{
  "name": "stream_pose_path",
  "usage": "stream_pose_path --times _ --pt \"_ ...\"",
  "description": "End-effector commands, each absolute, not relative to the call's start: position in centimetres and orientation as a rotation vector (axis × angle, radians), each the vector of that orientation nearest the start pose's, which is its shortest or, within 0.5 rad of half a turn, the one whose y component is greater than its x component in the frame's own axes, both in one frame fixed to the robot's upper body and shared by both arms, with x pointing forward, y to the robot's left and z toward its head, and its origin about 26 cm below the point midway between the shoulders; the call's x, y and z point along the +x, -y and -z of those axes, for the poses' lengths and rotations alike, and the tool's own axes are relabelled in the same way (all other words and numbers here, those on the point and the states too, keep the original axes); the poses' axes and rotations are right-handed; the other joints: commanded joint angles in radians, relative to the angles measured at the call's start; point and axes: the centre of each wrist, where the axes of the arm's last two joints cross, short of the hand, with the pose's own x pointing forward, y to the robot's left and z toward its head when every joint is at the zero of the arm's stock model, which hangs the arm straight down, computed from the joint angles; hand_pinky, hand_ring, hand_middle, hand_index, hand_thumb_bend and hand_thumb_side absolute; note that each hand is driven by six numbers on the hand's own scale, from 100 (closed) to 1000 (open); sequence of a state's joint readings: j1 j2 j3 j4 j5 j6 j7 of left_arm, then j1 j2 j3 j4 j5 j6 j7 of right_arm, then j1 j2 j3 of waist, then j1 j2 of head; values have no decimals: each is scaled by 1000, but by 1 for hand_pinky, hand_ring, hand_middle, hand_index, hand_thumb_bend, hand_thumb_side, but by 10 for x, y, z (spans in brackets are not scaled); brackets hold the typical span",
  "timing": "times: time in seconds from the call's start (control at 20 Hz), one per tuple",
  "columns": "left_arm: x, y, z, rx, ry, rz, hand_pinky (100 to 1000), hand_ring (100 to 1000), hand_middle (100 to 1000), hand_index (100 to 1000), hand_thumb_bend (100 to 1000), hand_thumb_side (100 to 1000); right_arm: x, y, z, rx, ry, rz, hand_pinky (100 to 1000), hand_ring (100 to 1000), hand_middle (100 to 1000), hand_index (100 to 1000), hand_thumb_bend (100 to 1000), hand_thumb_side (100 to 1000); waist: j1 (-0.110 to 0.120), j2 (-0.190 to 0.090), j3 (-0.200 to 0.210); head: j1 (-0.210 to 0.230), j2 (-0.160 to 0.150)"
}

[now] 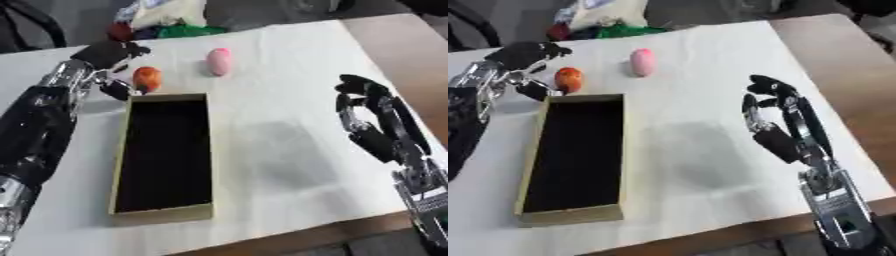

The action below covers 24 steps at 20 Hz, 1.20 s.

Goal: Pick up objects on the table and place them in the box.

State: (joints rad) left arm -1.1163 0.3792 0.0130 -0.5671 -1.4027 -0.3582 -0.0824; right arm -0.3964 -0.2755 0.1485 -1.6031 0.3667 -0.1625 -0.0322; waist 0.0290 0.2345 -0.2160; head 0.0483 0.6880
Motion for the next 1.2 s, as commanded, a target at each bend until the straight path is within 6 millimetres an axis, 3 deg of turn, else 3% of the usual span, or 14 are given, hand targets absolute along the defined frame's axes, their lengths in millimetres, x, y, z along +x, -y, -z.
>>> stream_pose_path --times 0.05,0.3,0.35,0.5,0.7,1.2 --pt "512 -289 -203 1198 1367 1599 768 796 801 968 272 326 360 229 -130 -390 2135 -707 710 817 720 879 100 719 -5 -14 -2 -3 -14" --pt "512 -286 -198 1158 1385 1625 698 703 705 888 173 239 360 228 -131 -387 2137 -706 710 817 720 879 100 721 -6 -12 -2 -3 -15" --pt "512 -285 -199 1157 1398 1628 636 610 606 817 100 165 360 228 -131 -387 2137 -705 711 817 720 879 100 722 -7 -13 -2 -3 -15" --pt "511 -285 -201 1179 1456 1615 570 506 487 733 100 100 360 229 -130 -390 2135 -701 711 818 720 879 100 724 -9 -15 0 -3 -13" --pt "509 -288 -210 1216 1572 1571 526 453 418 665 100 100 360 230 -128 -394 2129 -694 711 818 721 879 100 728 -12 -24 8 -5 -6" --pt "485 -290 -287 1197 1898 1676 537 458 417 671 100 100 357 236 -121 -421 2101 -689 713 818 721 880 100 733 -10 -69 45 -19 13"
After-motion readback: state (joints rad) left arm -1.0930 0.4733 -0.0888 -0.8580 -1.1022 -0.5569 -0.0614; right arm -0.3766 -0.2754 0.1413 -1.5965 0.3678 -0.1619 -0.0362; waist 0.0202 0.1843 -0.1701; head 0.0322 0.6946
